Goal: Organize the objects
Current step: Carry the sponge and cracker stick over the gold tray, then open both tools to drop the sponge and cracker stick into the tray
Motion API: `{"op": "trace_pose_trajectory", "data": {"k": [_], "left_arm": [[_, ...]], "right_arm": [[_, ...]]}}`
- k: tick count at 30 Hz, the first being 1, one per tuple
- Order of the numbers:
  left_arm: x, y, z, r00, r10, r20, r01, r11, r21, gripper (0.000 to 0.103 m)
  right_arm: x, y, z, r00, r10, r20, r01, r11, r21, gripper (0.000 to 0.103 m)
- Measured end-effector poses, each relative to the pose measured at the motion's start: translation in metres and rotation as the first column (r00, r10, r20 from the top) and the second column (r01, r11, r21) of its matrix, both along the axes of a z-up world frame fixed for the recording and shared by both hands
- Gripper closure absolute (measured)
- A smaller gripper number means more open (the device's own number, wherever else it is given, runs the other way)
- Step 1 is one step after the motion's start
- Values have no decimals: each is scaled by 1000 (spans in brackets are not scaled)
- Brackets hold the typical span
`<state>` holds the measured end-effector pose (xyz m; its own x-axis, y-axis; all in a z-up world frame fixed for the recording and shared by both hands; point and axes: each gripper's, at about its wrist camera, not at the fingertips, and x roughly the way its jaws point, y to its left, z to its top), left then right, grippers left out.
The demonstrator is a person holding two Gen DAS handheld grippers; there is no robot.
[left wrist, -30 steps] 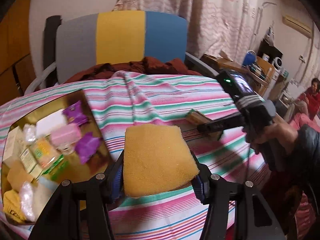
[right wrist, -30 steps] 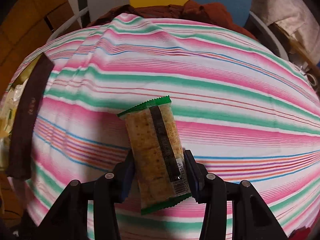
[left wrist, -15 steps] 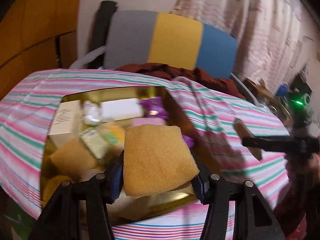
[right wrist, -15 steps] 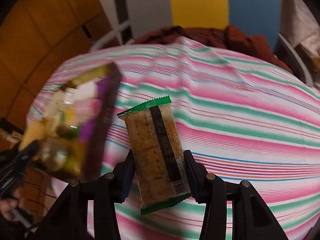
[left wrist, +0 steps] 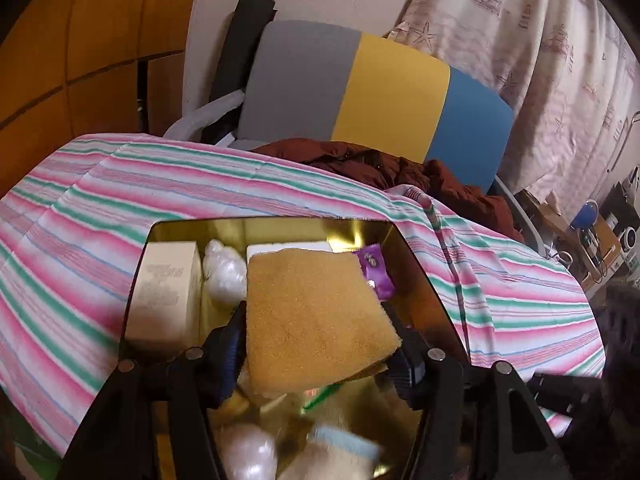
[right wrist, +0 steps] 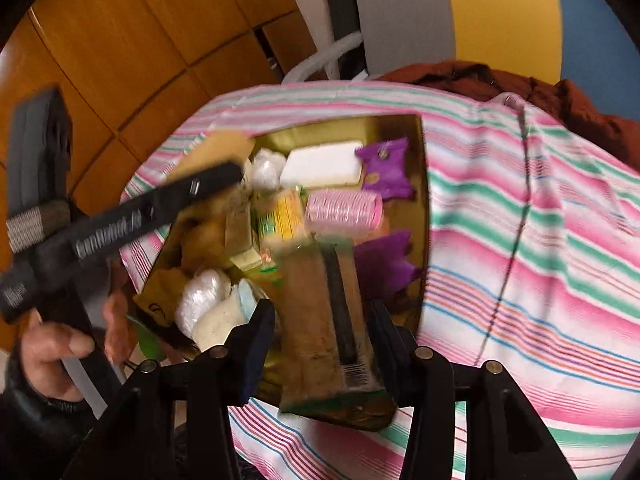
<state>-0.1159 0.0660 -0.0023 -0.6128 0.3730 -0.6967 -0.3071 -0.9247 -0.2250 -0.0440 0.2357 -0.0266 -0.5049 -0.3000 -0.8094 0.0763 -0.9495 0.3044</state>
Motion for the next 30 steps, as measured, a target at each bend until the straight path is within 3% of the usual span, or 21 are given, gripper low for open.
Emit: {"op": "trace_pose_trajectory", "data": {"k": [4,6,10,11,19,21,30], "left_arm": [[-11,5,-7,999,-7,31,7,1000,10,40],[-14,4,-11,999,-6,47,4,1000,31,35],[-19,5,-20,997,13,75,-13,1000,0,30],[-18,4,-20,997,29,69,-28,999,-19,25],[22,2,-9,997,67,-29,-69,993,-91,24],[35,1,-5,996,77,-50,-81,992,-94,24],[78,-1,7,987,110,-120,-127,982,-141,24]], "right_arm": [[-1,-8,-10,1000,13,14,-14,999,29,54],[1,-8,-14,1000,18,16,-18,999,47,54],[3,-8,-19,1000,6,21,-7,998,65,50],[7,-5,-17,1000,2,18,-3,998,66,48],[19,-4,-7,998,-48,-45,53,993,109,37],[22,-3,-1,995,-72,-76,81,988,128,30],[39,-6,23,964,-146,-221,196,955,224,15]]}}
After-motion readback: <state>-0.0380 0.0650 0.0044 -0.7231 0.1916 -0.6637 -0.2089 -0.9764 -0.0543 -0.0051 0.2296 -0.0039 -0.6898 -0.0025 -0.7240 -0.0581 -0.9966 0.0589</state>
